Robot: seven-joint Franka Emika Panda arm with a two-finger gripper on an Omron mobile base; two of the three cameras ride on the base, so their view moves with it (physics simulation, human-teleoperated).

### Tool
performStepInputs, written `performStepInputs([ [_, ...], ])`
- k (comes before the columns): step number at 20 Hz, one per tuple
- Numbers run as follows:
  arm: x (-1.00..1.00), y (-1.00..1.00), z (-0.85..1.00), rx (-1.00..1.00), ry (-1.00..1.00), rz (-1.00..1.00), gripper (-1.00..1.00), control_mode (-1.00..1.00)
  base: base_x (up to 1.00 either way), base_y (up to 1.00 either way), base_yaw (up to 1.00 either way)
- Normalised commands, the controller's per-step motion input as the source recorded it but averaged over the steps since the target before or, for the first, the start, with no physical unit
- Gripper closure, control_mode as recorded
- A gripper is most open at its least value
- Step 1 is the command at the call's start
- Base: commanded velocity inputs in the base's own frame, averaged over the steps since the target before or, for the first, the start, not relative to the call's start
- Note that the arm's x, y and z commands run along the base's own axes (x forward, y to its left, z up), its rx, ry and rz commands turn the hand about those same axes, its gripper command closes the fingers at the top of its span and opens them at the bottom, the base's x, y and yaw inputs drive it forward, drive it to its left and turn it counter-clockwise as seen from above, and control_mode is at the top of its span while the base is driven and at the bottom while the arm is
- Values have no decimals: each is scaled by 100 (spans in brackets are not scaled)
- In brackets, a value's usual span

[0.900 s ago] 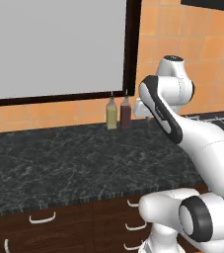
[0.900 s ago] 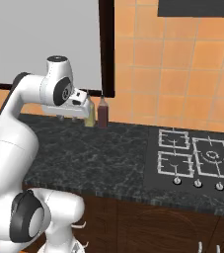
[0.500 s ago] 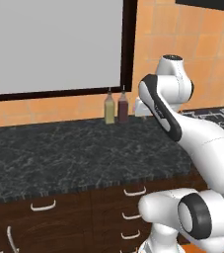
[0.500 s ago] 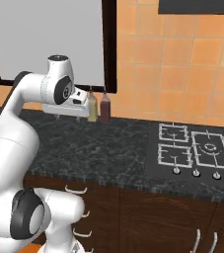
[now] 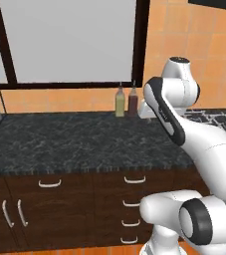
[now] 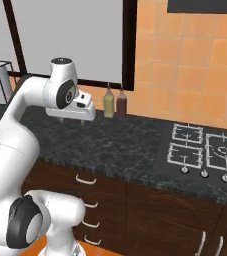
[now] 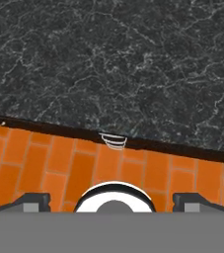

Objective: Take a straw from the drawer in front and place it inside the glass cup on the dining counter.

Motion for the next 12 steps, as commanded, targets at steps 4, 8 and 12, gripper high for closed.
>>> performStepInputs([
  [4,0,0,0,0,0,0,-100,100,-12,-86,58],
  [8,0,0,0,0,0,0,-100,100,-9,-99,53],
  [12,0,0,0,0,0,0,-100,100,0,-93,52],
])
